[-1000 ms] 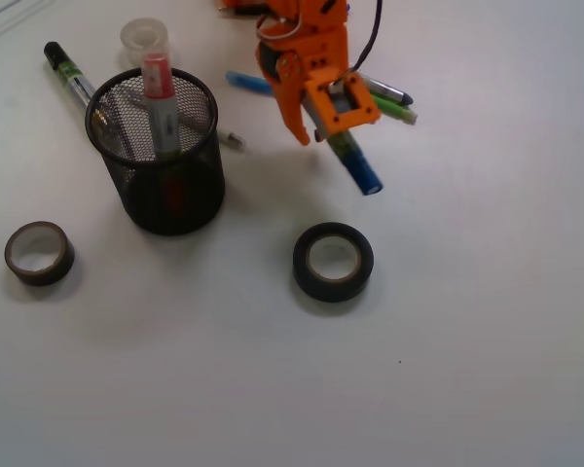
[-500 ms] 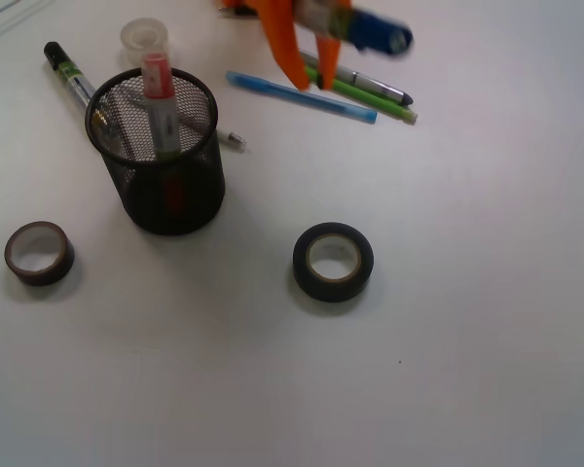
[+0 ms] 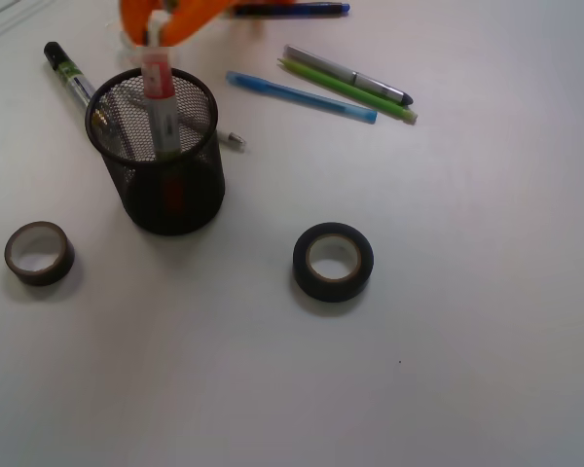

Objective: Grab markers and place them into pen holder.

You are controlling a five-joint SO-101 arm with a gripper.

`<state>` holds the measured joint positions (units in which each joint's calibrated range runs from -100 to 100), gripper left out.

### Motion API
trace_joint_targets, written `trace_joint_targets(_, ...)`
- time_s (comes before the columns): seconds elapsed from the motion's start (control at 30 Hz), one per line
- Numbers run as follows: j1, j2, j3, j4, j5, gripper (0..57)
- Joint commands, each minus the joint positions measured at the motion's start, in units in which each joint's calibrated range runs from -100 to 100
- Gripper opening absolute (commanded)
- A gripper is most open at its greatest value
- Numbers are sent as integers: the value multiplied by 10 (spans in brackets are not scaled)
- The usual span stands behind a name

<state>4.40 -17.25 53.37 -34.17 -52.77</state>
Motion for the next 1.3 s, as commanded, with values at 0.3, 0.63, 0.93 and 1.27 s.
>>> trace_joint_targets(0.3, 23, 6, 63, -19, -8, 6)
trace_joint_targets(0.63, 24, 6, 64, -22, -5, 31)
trace_joint_targets(0.93, 26, 5, 60, -23, -8, 233)
trace_joint_targets(1.27, 28, -3, 55, -23, 8, 233)
